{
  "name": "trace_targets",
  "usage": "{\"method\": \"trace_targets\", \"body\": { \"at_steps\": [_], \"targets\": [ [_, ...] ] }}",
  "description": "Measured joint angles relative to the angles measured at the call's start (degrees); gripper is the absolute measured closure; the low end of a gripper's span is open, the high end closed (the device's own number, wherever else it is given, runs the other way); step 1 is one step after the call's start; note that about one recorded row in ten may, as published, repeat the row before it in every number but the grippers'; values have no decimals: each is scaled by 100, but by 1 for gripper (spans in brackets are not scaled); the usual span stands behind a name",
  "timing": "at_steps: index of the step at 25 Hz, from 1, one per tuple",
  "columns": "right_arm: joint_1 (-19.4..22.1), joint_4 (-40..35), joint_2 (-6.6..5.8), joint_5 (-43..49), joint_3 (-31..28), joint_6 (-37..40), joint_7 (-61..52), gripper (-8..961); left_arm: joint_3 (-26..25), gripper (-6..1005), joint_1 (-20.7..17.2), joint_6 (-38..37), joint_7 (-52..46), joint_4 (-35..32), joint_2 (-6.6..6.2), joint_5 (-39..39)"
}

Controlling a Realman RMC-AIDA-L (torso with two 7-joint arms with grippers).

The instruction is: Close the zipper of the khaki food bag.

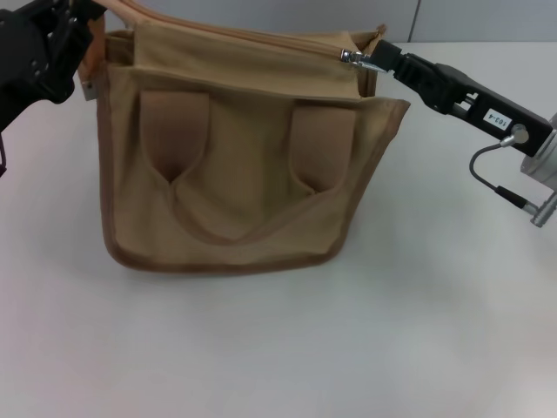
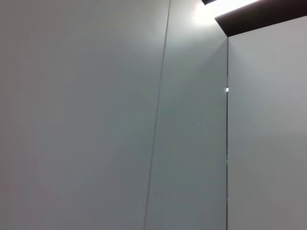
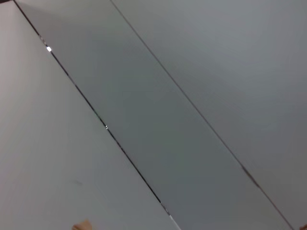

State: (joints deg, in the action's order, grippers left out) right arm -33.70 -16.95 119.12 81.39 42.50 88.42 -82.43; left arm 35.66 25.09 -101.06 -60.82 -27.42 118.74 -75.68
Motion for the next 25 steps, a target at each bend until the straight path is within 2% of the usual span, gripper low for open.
{"method": "trace_targets", "body": {
  "at_steps": [8, 12, 16, 19, 21, 22, 24, 25],
  "targets": [
    [231, 2, 14, -9, -424, 42, 175, 919, -309, 940, -127, 90, 6, 372, -11, 4],
    [345, 54, 28, -10, -588, 247, 590, 916, -287, 923, -259, 109, 127, 415, -24, -41],
    [433, 181, 35, -10, -602, 525, 1194, 770, -270, 853, -449, 131, 150, 421, -33, -115],
    [490, 374, 42, -10, -603, 806, 1835, 649, -265, 800, -757, 5, 269, 419, -40, -132],
    [500, 425, 43, -10, -603, 868, 1971, 554, -265, 765, -757, 5, 269, 419, -40, -132],
    [504, 480, 46, -10, -593, 952, 2104, 507, -282, 748, -931, -54, 301, 421, -38, -127],
    [523, 611, 48, 16, -543, 1218, 2411, 395, -301, 506, -1181, -68, 381, 463, -22, -121],
    [523, 611, 48, 16, -543, 1218, 2411, 330, -301, 464, -1181, -68, 381, 463, -22, -121]
  ]
}}
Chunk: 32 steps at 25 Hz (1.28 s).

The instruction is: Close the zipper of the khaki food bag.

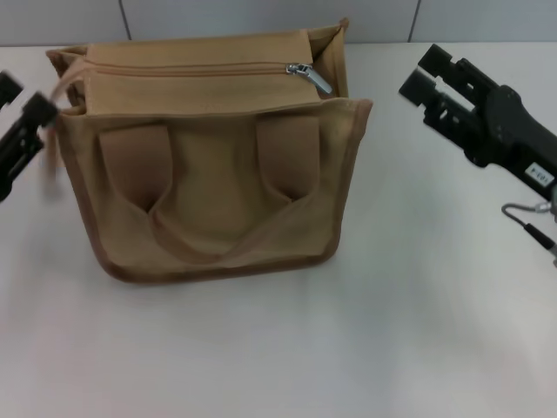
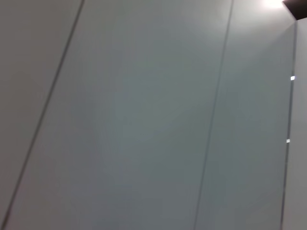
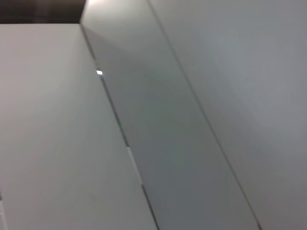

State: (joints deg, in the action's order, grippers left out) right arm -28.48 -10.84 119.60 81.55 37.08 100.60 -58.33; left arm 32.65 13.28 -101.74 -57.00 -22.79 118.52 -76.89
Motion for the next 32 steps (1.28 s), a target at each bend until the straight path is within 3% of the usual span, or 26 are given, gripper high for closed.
{"method": "trace_targets", "body": {
  "at_steps": [1, 4, 8, 12, 14, 21, 24, 32],
  "targets": [
    [12, 56, 0, 11, 9, 102, 133, 266, -4, 422, -88, -3, 74, 49, 3, 3],
    [111, 206, 2, 23, 17, 408, 582, 244, 28, 297, -398, -57, 338, 199, -16, -17],
    [209, 253, 2, 43, 93, 628, 905, 214, 81, 240, -685, -375, 561, 157, -25, -215],
    [272, 197, -12, 63, 733, 761, 1294, 185, 94, 212, -880, -1096, 972, -116, -113, -1053],
    [212, -88, -26, 172, 1617, 716, 1330, 186, 96, 212, -827, -1195, 1020, -408, -137, -1748],
    [28, -367, -4, 446, 2642, 317, 1315, 189, 81, 212, -368, -1115, 984, -510, -161, -3110],
    [-152, -340, 8, 447, 3253, -122, 1291, 190, 63, 212, -291, -1083, 959, -516, -144, -3228],
    [-182, -280, 30, 389, 3414, -590, 1313, 190, 101, 212, -29, -1017, 877, -522, -75, -3530]
  ]
}}
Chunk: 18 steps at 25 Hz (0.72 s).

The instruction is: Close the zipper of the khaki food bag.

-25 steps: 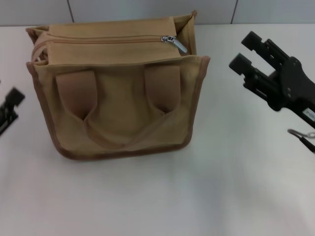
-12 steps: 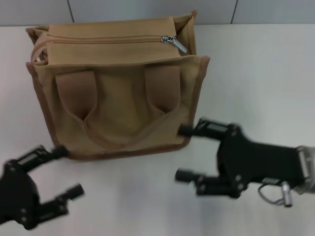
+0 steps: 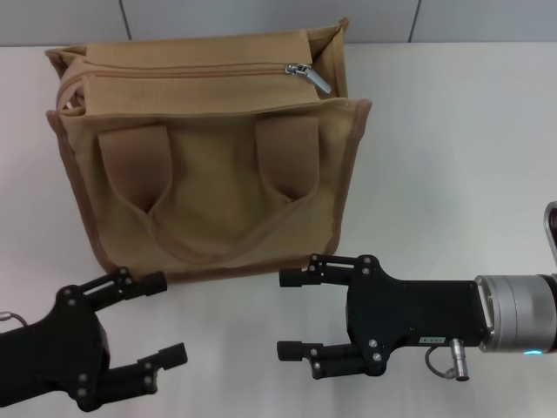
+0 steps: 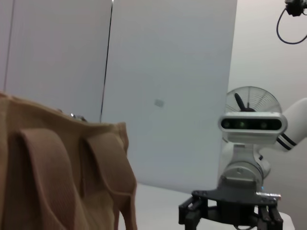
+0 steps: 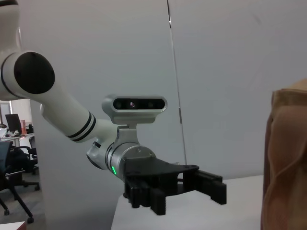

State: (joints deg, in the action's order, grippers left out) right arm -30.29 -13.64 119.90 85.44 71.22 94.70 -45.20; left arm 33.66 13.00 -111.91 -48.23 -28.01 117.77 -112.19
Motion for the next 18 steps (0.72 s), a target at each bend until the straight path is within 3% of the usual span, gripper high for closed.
{"method": "trace_targets", "body": {
  "at_steps": [18],
  "targets": [
    [-3, 29, -2, -74, -7, -20, 87, 190, 9, 212, 80, 210, -82, 20, 44, -263]
  ]
}}
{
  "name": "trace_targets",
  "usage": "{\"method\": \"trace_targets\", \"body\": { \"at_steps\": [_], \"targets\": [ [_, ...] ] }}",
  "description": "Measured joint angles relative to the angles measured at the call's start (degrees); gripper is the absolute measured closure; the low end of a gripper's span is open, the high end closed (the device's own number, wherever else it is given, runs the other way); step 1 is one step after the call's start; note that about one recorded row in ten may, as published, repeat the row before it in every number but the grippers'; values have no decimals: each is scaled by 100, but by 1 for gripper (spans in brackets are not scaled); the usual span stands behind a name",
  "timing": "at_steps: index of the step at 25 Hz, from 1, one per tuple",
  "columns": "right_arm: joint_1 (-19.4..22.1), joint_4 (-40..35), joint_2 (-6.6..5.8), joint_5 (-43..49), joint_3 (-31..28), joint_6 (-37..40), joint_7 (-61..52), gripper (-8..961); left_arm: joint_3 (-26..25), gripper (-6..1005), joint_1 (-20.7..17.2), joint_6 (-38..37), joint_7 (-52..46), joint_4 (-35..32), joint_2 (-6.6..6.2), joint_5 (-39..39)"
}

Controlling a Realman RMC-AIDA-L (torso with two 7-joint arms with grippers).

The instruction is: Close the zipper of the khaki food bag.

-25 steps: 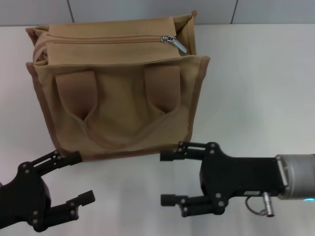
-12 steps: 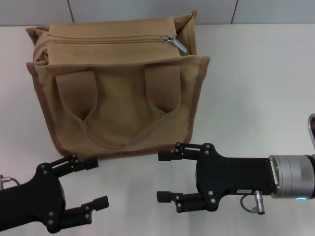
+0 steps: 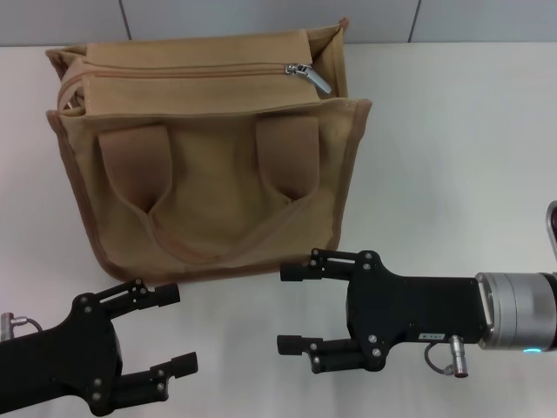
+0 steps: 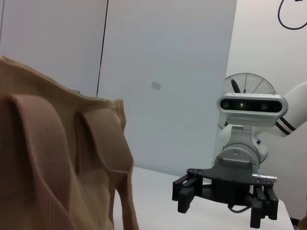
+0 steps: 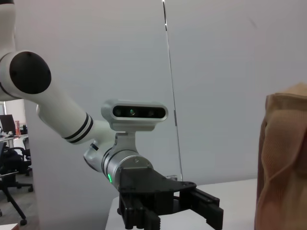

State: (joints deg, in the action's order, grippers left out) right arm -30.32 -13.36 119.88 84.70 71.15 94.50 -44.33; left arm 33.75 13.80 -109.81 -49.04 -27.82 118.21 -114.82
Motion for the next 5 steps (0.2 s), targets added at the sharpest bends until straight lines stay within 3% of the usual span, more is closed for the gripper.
{"method": "trace_targets", "body": {
  "at_steps": [5],
  "targets": [
    [1, 4, 0, -11, 1, -2, 0, 190, 0, 212, -1, 14, 0, 4, 8, -3]
  ]
}}
